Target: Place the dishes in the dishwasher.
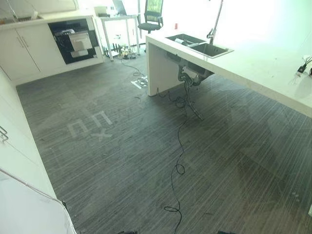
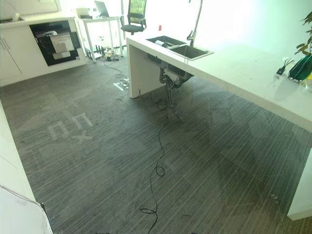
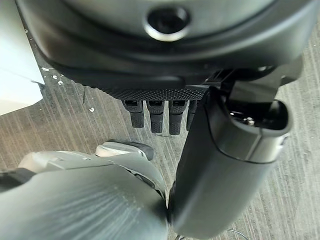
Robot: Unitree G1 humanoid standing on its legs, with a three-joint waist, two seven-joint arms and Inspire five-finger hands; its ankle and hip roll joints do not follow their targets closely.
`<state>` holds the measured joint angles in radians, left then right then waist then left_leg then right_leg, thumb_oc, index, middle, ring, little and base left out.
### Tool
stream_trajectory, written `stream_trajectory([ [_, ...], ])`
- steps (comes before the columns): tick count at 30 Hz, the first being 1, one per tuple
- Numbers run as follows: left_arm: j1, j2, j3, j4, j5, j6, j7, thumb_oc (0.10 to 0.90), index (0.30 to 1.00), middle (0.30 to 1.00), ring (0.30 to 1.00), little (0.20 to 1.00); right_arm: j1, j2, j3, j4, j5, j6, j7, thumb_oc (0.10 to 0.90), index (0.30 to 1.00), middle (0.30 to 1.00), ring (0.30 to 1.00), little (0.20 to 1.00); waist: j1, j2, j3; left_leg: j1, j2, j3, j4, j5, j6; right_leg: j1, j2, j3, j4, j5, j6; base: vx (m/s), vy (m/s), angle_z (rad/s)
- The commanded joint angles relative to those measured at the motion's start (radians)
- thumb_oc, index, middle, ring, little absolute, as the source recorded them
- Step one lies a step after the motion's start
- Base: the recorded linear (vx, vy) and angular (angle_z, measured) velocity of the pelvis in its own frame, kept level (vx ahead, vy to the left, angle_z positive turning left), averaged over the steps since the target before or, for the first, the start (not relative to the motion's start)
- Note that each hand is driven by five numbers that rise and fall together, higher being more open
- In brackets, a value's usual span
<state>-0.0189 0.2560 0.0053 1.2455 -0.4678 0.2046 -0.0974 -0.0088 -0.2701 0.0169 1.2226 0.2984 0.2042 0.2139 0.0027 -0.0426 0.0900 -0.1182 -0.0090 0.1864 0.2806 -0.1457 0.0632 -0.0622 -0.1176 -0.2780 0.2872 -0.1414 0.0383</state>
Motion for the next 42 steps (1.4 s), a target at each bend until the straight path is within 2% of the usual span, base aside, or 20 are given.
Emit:
stream_trajectory([
  [1,0.014,-0.034,-0.025,0.022,-0.001,0.006,-0.014,0.800,0.900,0.900,0.900,0.900,0.027,-0.005,0.039,0.046,0.002,0.018,0.028,0.800,0.900,0.900,0.900,0.900,-0.004,0.046,-0.017,0.079,0.104,0.044,0.019,-0.141,-0.098,0.023,-0.023,-0.016,0.013,-0.097,0.067,0.00,0.000,0.00],
  [30,0.013,-0.033,-0.032,0.039,0.000,-0.004,-0.016,0.800,0.900,0.900,0.900,0.900,0.028,0.003,0.038,0.053,0.023,0.009,0.024,0.800,0.900,0.900,0.900,0.900,-0.009,0.042,-0.015,0.081,0.107,0.054,0.019,-0.144,-0.095,0.015,-0.028,-0.009,0.013,-0.090,0.072,0.00,0.000,0.00],
  [35,0.013,-0.031,-0.032,0.041,0.008,-0.005,-0.018,0.800,0.900,0.900,0.900,0.900,0.027,0.004,0.045,0.053,0.035,0.006,0.022,0.800,0.900,0.900,0.900,0.900,-0.012,0.040,-0.012,0.082,0.112,0.056,0.019,-0.141,-0.098,0.015,-0.021,-0.008,0.013,-0.091,0.068,0.01,-0.035,0.00],
  [39,0.016,-0.029,-0.032,0.032,-0.003,-0.013,-0.005,0.800,0.900,0.900,0.900,0.900,0.022,0.003,0.050,0.051,0.007,0.007,0.037,0.800,0.900,0.900,0.900,0.900,-0.007,0.041,-0.011,0.083,0.100,0.020,0.019,-0.142,-0.097,0.019,-0.005,0.004,0.013,-0.100,0.057,0.04,-0.133,-0.01],
  [42,0.019,-0.028,-0.026,0.027,-0.017,-0.014,0.006,0.800,0.900,0.900,0.900,0.900,0.016,0.003,0.065,0.044,-0.008,-0.003,0.049,0.800,0.900,0.900,0.900,0.900,-0.006,0.044,-0.005,0.091,0.104,0.018,0.019,-0.133,-0.104,0.021,0.011,0.013,0.013,-0.105,0.045,0.04,-0.152,-0.09],
])
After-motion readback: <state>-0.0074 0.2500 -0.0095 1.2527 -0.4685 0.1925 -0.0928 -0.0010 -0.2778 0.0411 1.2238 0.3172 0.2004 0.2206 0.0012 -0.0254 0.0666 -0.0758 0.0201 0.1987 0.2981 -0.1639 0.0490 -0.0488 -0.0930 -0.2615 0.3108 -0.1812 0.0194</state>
